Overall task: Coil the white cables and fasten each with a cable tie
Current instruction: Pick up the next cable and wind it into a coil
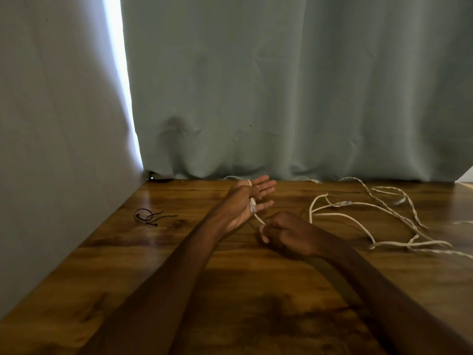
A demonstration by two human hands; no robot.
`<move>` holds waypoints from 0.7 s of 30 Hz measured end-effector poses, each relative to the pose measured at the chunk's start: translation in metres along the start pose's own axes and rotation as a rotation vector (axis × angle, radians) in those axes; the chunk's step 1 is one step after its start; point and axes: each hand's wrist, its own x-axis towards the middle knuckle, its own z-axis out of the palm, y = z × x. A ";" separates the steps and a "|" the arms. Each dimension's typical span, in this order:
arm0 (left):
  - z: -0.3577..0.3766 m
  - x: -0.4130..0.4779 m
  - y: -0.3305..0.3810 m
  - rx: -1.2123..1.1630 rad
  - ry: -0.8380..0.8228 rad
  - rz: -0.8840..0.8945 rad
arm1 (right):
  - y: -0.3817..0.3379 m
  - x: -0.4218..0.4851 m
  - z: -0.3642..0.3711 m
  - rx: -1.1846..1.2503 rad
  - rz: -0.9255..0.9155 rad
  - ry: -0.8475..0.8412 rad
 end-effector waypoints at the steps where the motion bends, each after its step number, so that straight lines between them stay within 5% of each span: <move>1: -0.003 0.000 0.001 -0.002 0.011 -0.004 | 0.001 -0.003 -0.001 0.007 0.004 -0.002; 7: 0.000 -0.002 -0.008 0.250 0.027 -0.063 | -0.002 -0.008 -0.013 0.084 -0.062 0.015; 13: -0.004 0.000 -0.020 0.517 0.019 -0.066 | -0.002 -0.015 -0.026 0.321 -0.275 0.214; 17: 0.011 -0.011 -0.018 0.508 -0.071 -0.056 | 0.001 -0.016 -0.035 0.519 -0.295 0.322; 21: 0.025 -0.015 -0.015 0.318 -0.173 -0.120 | 0.018 -0.012 -0.038 0.403 -0.272 0.541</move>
